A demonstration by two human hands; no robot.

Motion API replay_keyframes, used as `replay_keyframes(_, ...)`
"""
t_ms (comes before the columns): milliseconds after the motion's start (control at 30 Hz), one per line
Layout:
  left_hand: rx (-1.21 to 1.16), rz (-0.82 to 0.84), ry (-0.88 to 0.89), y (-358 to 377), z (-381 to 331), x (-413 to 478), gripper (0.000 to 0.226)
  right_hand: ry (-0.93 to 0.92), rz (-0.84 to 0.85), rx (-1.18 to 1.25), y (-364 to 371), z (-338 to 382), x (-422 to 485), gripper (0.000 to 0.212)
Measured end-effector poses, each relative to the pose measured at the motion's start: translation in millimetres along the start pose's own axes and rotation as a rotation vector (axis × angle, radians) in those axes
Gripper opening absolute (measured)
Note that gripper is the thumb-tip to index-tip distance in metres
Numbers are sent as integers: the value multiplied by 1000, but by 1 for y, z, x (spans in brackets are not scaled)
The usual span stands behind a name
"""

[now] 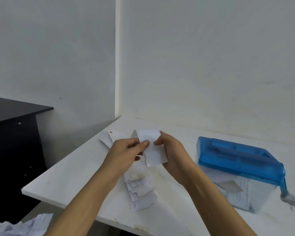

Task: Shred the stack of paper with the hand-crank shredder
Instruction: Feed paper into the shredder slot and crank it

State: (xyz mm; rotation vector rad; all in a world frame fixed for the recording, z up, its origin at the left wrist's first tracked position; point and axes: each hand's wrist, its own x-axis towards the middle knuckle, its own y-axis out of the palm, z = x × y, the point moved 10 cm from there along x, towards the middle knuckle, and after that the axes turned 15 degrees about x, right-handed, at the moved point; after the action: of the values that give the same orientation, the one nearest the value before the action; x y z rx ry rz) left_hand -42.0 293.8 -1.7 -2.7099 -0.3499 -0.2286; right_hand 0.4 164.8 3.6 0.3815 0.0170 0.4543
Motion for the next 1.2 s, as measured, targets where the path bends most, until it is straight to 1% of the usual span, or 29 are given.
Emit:
replay_keyframes(67, 6, 8, 45, 5, -17, -1, 19, -45, -70, -85, -10, 21, -8, 14)
replay_keyframes(100, 20, 5, 75, 6, -26, -1, 20, -88, -67, -177, -11, 34, -10, 11)
replay_keyframes(200, 82, -36, 184, 11, -63, -1, 18, -213, -13, -436, -14, 76, -23, 20)
replay_keyframes(300, 139, -76, 259, 22, -102, 5, 19, -312, -29, -576, -28, 121, -42, 20)
replay_keyframes(433, 173, -74, 343, 51, -151, 20, 19, -400, -145, -736, -64, 170, -63, 12)
replay_keyframes(533, 224, -56, 384, 79, -170, 34, 23, -426, -238, -840, -92, 190, -71, 11)
replay_keyframes(567, 229, -32, 386, 90, -172, 38, 22, -428, -262, -872, -102, 193, -73, 11)
replay_keyframes(633, 250, 34, 393, 114, -170, 45, 13, -428, -304, -939, -118, 194, -75, 10)
replay_keyframes(700, 279, 97, 416, 134, -164, 49, 22, -410, -346, -990, -134, 187, -74, 10)
replay_keyframes(767, 277, 134, 420, 148, -155, 52, 24, -371, -369, -1035, -148, 175, -72, 12)
replay_keyframes(833, 262, 144, 406, 154, -146, 53, 19, -336, -383, -1050, -160, 162, -69, 16)
replay_keyframes(900, 245, 144, 395, 156, -142, 53, 14, -341, -383, -1038, -164, 158, -70, 12)
replay_keyframes(1033, 242, 135, 393, 154, -142, 53, 14, -360, -371, -1036, -162, 160, -71, 13)
replay_keyframes(1200, 328, 134, 401, 157, -132, 48, 15, -322, -366, -1137, -158, 152, -73, 12)
